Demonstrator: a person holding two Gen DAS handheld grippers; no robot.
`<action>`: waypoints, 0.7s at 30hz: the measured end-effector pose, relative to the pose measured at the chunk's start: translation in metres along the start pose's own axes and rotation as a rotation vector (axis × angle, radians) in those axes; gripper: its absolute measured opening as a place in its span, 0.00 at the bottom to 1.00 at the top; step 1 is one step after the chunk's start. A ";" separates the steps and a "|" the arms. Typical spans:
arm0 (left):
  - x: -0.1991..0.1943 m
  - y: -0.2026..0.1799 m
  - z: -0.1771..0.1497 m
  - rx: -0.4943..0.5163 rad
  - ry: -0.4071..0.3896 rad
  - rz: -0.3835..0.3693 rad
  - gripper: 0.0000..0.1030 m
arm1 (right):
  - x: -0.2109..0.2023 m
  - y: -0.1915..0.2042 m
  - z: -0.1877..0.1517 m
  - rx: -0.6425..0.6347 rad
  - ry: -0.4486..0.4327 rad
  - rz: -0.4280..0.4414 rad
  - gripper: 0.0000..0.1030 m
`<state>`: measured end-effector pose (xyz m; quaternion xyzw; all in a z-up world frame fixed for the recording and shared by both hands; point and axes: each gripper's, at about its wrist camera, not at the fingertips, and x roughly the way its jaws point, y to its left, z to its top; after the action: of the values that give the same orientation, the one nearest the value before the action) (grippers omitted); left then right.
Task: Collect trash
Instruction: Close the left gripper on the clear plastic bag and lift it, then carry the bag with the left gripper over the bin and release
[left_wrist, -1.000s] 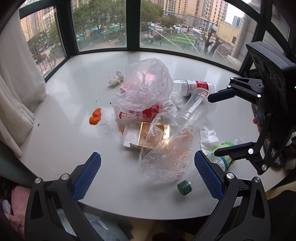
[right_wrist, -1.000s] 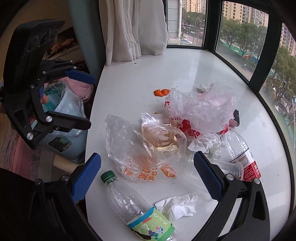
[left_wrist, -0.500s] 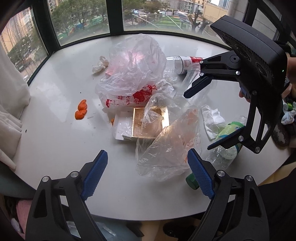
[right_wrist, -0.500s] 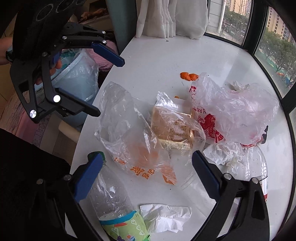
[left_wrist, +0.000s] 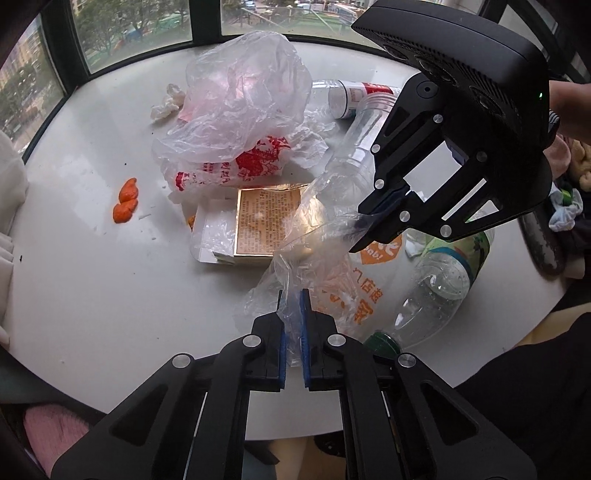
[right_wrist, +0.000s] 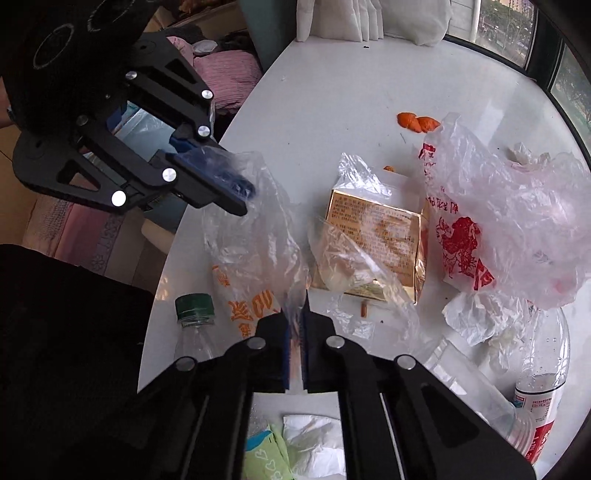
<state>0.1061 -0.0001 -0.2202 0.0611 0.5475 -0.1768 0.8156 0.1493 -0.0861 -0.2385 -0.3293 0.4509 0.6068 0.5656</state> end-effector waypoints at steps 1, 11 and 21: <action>-0.004 0.001 0.001 -0.005 -0.011 0.003 0.04 | -0.004 0.000 0.001 0.008 -0.011 -0.007 0.05; -0.068 0.008 0.001 -0.060 -0.156 0.027 0.04 | -0.052 0.027 0.024 0.055 -0.106 -0.088 0.05; -0.147 0.025 -0.034 -0.098 -0.239 0.104 0.04 | -0.078 0.086 0.084 -0.008 -0.179 -0.137 0.05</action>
<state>0.0359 0.0651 -0.1013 0.0280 0.4504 -0.1133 0.8852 0.0848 -0.0351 -0.1212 -0.3061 0.3726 0.5956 0.6425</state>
